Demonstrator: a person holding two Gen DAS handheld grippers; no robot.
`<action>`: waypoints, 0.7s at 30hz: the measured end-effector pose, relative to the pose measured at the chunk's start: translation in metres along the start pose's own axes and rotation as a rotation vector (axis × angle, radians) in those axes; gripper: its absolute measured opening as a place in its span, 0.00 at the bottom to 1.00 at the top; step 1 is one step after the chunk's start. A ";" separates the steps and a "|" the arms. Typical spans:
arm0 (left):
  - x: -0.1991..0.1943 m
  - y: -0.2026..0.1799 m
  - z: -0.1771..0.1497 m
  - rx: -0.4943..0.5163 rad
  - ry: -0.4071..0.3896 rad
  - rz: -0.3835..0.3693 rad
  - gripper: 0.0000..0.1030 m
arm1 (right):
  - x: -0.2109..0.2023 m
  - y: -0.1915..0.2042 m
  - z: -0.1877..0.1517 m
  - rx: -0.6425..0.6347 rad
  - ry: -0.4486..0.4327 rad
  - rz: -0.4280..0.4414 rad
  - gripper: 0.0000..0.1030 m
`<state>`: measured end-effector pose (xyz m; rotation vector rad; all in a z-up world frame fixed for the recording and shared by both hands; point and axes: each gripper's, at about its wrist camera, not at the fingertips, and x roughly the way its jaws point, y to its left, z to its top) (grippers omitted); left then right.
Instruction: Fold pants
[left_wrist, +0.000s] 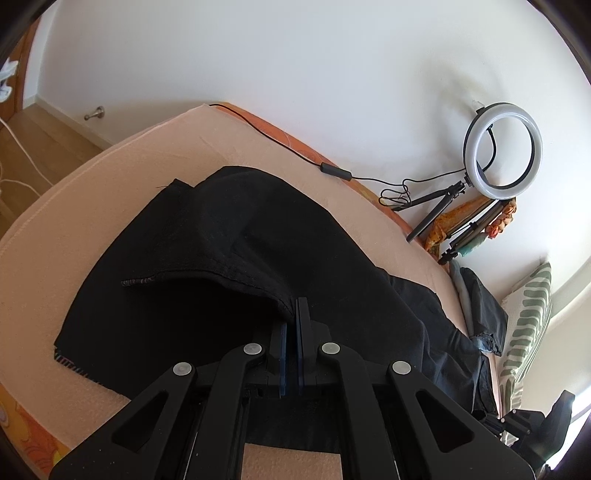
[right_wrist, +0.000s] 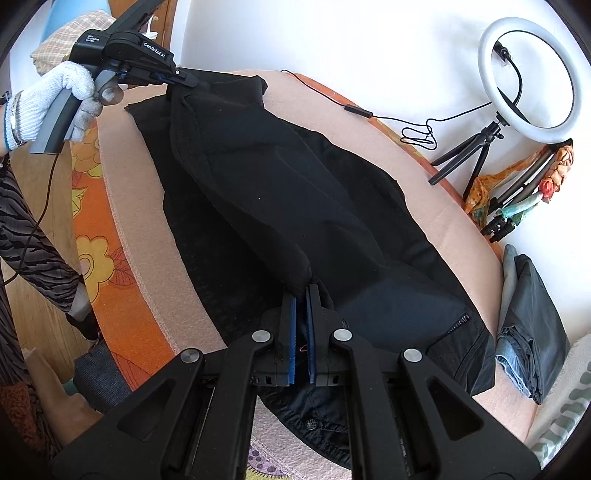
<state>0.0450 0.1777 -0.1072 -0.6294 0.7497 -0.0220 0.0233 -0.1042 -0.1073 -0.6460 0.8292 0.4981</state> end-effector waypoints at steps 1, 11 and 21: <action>-0.001 0.000 0.000 0.002 -0.003 -0.004 0.03 | 0.000 0.000 0.001 -0.002 0.003 -0.007 0.05; -0.004 0.007 -0.002 -0.004 0.001 -0.039 0.03 | 0.000 0.004 0.004 0.022 0.018 -0.057 0.05; -0.006 0.015 -0.009 -0.016 -0.012 -0.014 0.09 | 0.000 0.003 0.001 0.045 -0.012 -0.068 0.05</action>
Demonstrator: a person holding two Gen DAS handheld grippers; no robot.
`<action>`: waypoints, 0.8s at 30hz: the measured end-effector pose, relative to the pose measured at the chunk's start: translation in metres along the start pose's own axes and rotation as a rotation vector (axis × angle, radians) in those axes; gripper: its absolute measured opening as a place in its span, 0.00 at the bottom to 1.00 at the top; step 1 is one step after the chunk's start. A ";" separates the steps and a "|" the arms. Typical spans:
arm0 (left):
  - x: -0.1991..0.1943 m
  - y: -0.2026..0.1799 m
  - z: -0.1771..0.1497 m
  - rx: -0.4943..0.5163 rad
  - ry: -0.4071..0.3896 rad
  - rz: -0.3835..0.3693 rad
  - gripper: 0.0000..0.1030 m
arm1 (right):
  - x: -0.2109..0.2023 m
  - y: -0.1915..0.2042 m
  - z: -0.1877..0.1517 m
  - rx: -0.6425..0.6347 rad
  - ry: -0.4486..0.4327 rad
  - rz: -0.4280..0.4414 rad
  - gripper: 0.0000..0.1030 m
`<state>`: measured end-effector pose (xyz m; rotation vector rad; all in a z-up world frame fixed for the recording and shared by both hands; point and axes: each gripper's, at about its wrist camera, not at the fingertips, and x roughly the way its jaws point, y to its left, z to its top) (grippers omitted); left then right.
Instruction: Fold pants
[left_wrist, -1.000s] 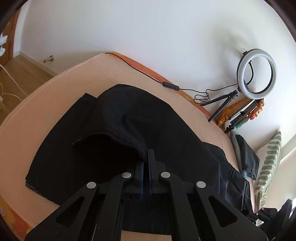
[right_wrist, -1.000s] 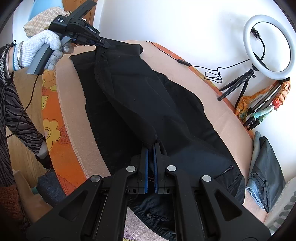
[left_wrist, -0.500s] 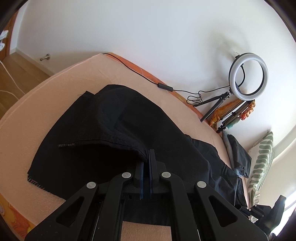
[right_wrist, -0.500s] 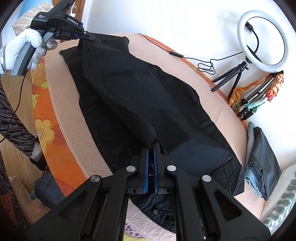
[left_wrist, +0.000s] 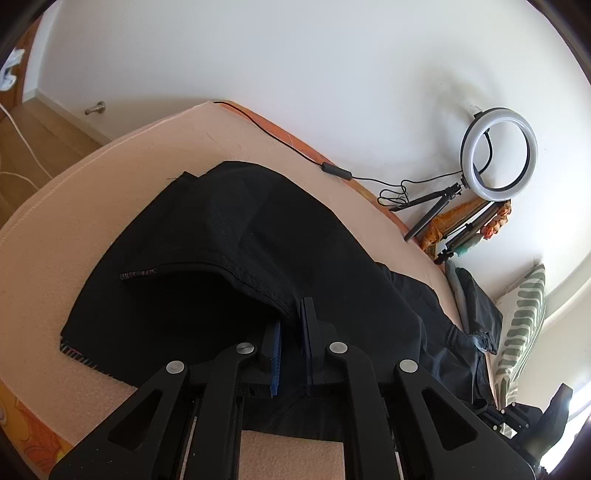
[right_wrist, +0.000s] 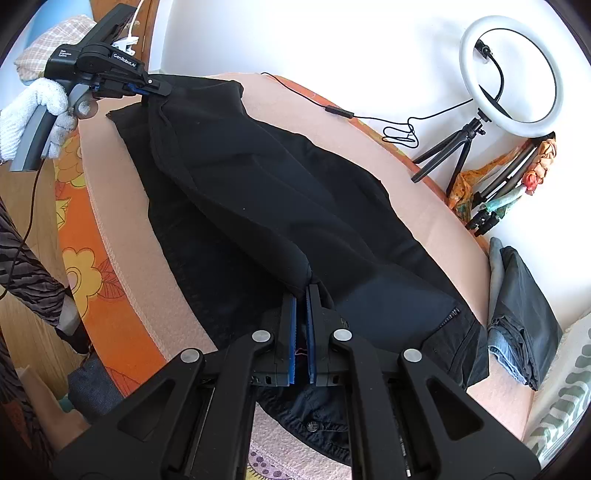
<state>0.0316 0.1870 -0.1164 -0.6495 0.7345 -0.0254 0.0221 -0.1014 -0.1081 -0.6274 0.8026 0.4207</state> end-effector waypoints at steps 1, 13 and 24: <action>-0.002 0.002 0.000 -0.001 -0.006 0.009 0.10 | 0.000 0.000 -0.001 -0.001 0.000 -0.002 0.05; -0.008 0.046 0.006 -0.176 -0.006 0.026 0.33 | 0.001 -0.008 -0.009 0.041 -0.032 0.018 0.05; 0.006 0.041 0.008 -0.131 -0.053 0.071 0.02 | 0.002 -0.008 -0.010 0.026 -0.035 0.011 0.05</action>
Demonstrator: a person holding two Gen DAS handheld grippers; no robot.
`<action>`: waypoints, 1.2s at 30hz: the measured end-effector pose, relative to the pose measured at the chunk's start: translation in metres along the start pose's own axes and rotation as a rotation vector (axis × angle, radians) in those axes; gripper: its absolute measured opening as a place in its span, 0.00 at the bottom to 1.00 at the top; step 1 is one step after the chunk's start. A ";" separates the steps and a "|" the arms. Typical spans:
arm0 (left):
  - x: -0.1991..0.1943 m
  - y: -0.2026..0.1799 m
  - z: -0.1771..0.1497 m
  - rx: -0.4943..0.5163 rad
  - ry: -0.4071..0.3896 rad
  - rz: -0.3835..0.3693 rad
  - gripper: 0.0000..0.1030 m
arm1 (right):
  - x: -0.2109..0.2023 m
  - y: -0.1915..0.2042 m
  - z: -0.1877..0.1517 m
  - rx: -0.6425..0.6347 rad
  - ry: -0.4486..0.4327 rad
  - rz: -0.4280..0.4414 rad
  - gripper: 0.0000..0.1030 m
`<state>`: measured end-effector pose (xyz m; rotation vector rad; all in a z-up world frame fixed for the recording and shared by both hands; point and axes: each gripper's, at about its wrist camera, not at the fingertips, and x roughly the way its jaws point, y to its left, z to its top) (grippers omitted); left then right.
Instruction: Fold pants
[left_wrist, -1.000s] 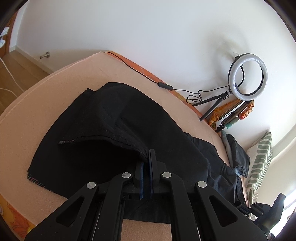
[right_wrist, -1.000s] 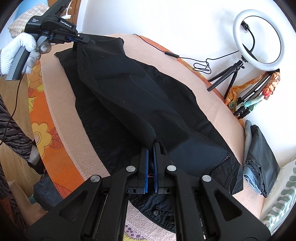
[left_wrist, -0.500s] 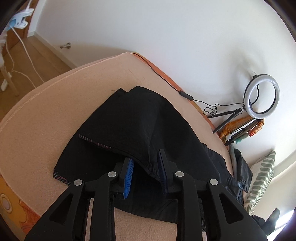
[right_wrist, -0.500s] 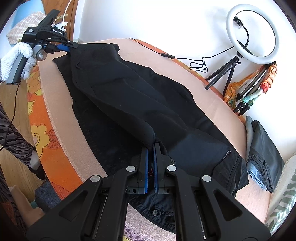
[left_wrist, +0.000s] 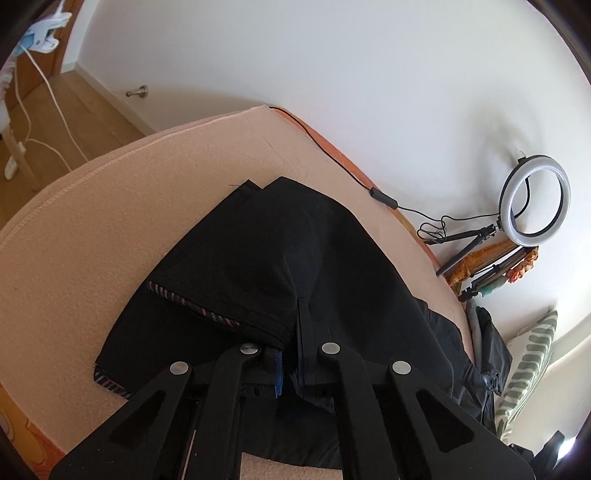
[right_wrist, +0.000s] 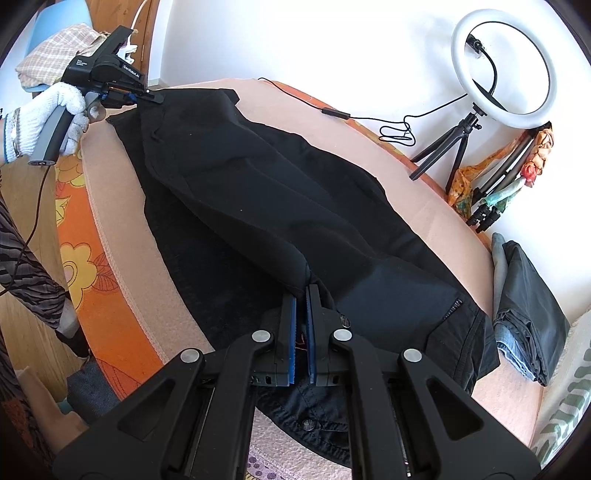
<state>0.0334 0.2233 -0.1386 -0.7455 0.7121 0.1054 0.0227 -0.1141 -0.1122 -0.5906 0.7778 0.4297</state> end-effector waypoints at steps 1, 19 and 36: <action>-0.005 -0.001 -0.002 0.017 -0.009 0.014 0.02 | -0.002 -0.001 0.000 -0.002 -0.003 -0.004 0.05; -0.015 0.005 -0.010 0.141 0.074 0.187 0.15 | 0.012 0.007 -0.014 -0.031 0.073 0.030 0.05; -0.022 -0.110 -0.034 0.416 0.151 -0.035 0.19 | -0.030 -0.023 -0.036 0.180 0.052 0.073 0.30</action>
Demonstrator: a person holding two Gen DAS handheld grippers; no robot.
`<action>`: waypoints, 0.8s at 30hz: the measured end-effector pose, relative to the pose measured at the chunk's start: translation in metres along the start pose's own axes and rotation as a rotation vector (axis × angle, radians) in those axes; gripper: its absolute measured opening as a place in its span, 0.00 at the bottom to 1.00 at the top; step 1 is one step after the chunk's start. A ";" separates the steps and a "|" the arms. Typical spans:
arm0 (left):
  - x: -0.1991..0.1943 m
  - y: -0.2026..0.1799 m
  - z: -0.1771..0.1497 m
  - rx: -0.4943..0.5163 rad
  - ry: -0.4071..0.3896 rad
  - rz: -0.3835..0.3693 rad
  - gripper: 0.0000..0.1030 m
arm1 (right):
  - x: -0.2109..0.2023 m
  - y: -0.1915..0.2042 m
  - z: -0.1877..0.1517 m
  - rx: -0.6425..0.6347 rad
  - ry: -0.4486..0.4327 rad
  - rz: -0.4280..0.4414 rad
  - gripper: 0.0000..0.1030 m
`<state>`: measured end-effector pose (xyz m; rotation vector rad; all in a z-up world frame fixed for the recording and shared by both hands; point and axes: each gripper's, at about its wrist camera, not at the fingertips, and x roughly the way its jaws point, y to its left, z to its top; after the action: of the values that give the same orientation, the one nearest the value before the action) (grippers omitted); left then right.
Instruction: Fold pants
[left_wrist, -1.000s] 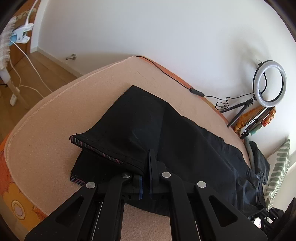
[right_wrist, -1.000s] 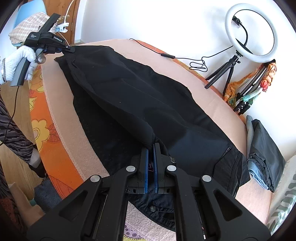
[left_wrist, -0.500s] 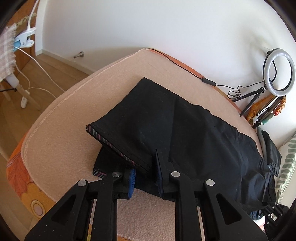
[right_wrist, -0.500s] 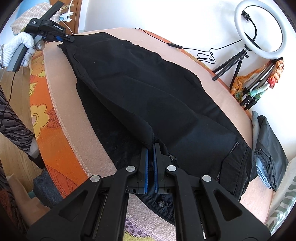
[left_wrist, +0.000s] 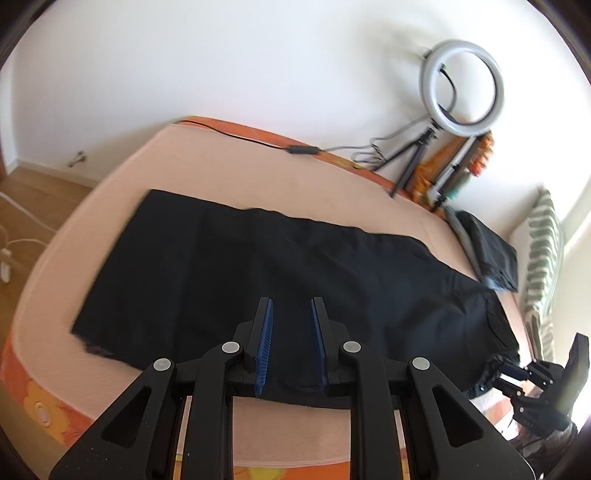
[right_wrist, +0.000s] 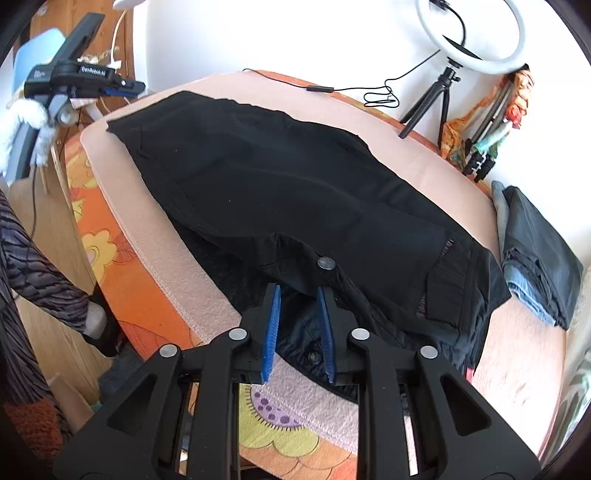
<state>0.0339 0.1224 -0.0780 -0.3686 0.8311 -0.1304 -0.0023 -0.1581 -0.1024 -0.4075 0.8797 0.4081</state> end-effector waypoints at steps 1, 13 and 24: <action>0.011 -0.017 0.001 0.033 0.033 -0.036 0.20 | -0.008 -0.005 -0.005 0.041 -0.012 0.002 0.37; 0.095 -0.162 -0.025 0.369 0.271 -0.250 0.20 | -0.057 -0.101 -0.097 0.881 -0.109 0.127 0.59; 0.111 -0.174 -0.043 0.420 0.331 -0.241 0.20 | -0.007 -0.127 -0.127 1.328 -0.211 0.417 0.60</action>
<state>0.0813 -0.0792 -0.1177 -0.0469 1.0552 -0.5936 -0.0251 -0.3304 -0.1478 1.0352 0.8479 0.1658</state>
